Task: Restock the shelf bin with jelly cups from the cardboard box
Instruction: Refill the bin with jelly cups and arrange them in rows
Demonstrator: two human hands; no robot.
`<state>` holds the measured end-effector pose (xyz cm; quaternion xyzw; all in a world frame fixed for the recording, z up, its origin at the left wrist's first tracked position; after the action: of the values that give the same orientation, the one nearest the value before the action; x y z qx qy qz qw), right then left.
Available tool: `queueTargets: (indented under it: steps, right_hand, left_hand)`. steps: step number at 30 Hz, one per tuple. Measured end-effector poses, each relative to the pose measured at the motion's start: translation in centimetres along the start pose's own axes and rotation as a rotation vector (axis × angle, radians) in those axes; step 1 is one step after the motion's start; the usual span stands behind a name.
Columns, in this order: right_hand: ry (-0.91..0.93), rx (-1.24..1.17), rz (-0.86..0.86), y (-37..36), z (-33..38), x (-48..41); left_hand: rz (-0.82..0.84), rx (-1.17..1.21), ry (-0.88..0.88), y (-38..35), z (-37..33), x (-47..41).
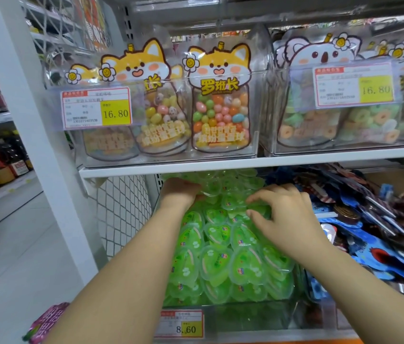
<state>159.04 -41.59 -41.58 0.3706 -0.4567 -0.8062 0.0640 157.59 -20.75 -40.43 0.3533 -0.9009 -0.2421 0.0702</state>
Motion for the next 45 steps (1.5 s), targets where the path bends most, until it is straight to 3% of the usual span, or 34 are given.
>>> queueTargets:
  steps: [3, 6, 10, 13, 15, 17, 20, 23, 26, 30, 33, 38, 45]
  right_hand:
    - [0.069, -0.038, -0.056, 0.1, 0.2, 0.6]
    - [0.117, -0.062, -0.098, 0.9, 0.7, 1.7]
    - [0.124, -0.182, -0.158, 2.9, 2.2, 5.1]
    - [0.045, -0.309, -0.188, 1.5, 2.2, 11.8]
    - [-0.079, -0.339, -0.147, -0.8, 1.0, 17.9]
    - [-0.275, -0.33, 0.004, -3.1, -1.3, 24.0]
    - [-0.589, -0.309, 0.422, -6.4, -5.9, 30.7]
    - [-0.786, -0.286, 0.752, -9.7, -9.7, 34.0]
    - [-0.871, -0.33, 0.961, -13.1, -11.3, 35.2]
    - [-0.985, -0.452, 1.193, -17.2, -12.4, 36.9]
    - [-1.02, -0.485, 1.294, -18.8, -12.6, 38.3]
    - [-0.973, -0.516, 1.396, -20.2, -12.2, 38.9]
    - [-1.107, -0.651, 1.357, -21.2, -12.8, 40.2]
  left_hand:
    - [-0.022, -0.11, -0.096, 0.7, 0.4, 1.1]
    - [-0.164, -0.194, -0.265, 2.1, 0.4, 4.9]
    - [-0.299, 0.062, -0.49, 2.6, 0.5, 14.0]
    - [-0.259, 0.256, -0.577, -0.1, 3.8, 21.9]
    - [-0.179, 0.214, -0.492, -3.5, 8.6, 25.9]
    - [-0.014, 0.11, -0.315, -6.7, 14.3, 28.7]
    - [0.334, -0.136, -0.028, -9.8, 21.6, 30.2]
    - [0.627, -0.238, 0.174, -12.3, 26.4, 29.6]
    - [0.788, -0.321, 0.317, -15.4, 29.5, 29.0]
    - [0.883, -0.449, 0.526, -18.0, 33.7, 29.3]
    - [1.011, -0.495, 0.538, -19.0, 35.3, 30.7]
    - [1.21, -0.707, 0.4, -20.7, 36.2, 32.9]
    - [1.224, -0.684, 0.317, -22.0, 36.8, 33.2]
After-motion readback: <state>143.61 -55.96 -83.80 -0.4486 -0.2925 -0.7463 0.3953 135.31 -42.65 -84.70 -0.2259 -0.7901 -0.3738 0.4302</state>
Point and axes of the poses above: each hand's wrist, its own x-axis away from the middle knuckle, its own y-axis out of the back of the hand, z = x × y, the point moved 1 cm from there along -x, towards the middle knuckle, and after that the axes turned 4 degrees about -y, right-handed, at the moved point
